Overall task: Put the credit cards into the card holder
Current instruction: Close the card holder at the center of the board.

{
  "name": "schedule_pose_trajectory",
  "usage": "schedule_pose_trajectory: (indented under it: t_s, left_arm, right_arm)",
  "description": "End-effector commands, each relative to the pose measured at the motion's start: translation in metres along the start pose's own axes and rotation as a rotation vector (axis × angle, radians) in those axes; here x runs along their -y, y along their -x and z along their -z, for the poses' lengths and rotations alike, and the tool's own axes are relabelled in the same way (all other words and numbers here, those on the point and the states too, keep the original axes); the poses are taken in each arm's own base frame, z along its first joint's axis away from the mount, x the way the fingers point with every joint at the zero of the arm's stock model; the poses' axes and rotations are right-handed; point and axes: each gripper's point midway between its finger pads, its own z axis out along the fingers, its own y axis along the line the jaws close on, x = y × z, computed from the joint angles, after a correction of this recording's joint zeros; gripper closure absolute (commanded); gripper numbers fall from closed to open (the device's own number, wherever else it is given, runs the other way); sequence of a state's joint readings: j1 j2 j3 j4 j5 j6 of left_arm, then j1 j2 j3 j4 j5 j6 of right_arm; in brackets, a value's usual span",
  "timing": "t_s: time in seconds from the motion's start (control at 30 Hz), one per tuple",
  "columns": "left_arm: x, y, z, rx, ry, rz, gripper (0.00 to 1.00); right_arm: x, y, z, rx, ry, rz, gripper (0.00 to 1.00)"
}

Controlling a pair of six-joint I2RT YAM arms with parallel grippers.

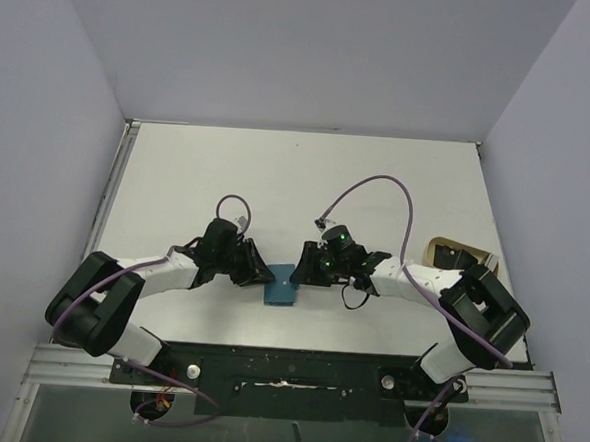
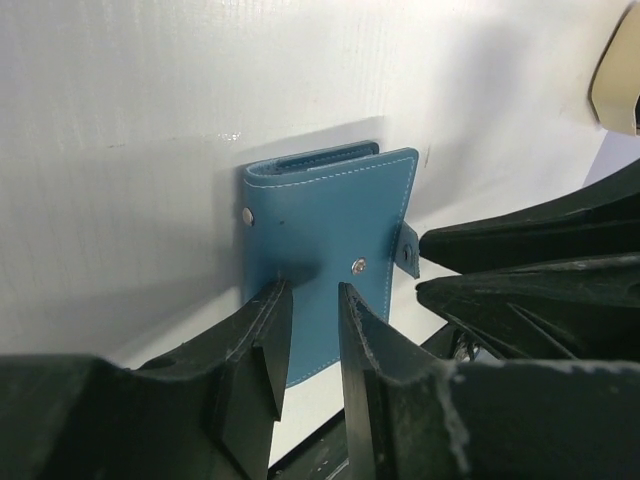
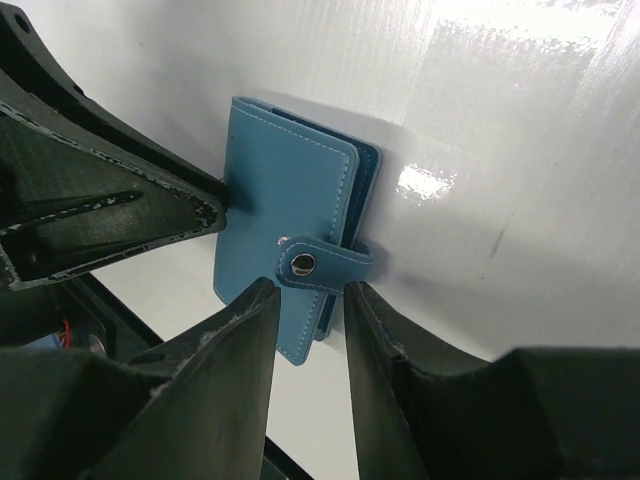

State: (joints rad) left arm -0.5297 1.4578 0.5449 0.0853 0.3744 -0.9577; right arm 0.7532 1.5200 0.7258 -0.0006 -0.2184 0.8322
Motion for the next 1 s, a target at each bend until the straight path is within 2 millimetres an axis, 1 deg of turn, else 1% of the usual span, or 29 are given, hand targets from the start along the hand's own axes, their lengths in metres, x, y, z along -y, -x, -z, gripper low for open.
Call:
schedule_pose_trajectory:
  t_s: [0.0, 0.13, 0.23, 0.4, 0.57, 0.8, 0.97]
  left_arm:
    - [0.008, 0.004, -0.006, 0.012, -0.040, -0.031, 0.76]
    - [0.003, 0.005, -0.008, 0.014, -0.011, -0.032, 0.76]
    - [0.003, 0.005, -0.008, 0.016, -0.005, -0.035, 0.76]
    - [0.000, 0.005, -0.008, 0.015, 0.013, -0.035, 0.76]
    - [-0.003, 0.002, -0.010, 0.008, 0.018, -0.032, 0.76]
    - [-0.001, 0.001, -0.011, 0.004, 0.014, -0.031, 0.76]
    - [0.000, 0.001, -0.011, 0.005, 0.012, -0.029, 0.76]
  right_arm:
    - [-0.018, 0.015, -0.004, 0.031, 0.068, 0.006, 0.67]
    - [-0.021, 0.014, -0.005, 0.021, 0.074, 0.011, 0.67]
    - [-0.022, 0.014, -0.008, 0.010, 0.075, 0.016, 0.68]
    - [-0.030, 0.016, -0.009, -0.003, 0.084, 0.047, 0.69]
    - [-0.029, 0.020, -0.008, 0.004, 0.063, 0.050, 0.66]
    - [-0.028, 0.009, -0.019, -0.036, 0.058, 0.042, 0.67]
    - [-0.028, 0.005, -0.023, -0.051, 0.056, 0.041, 0.68]
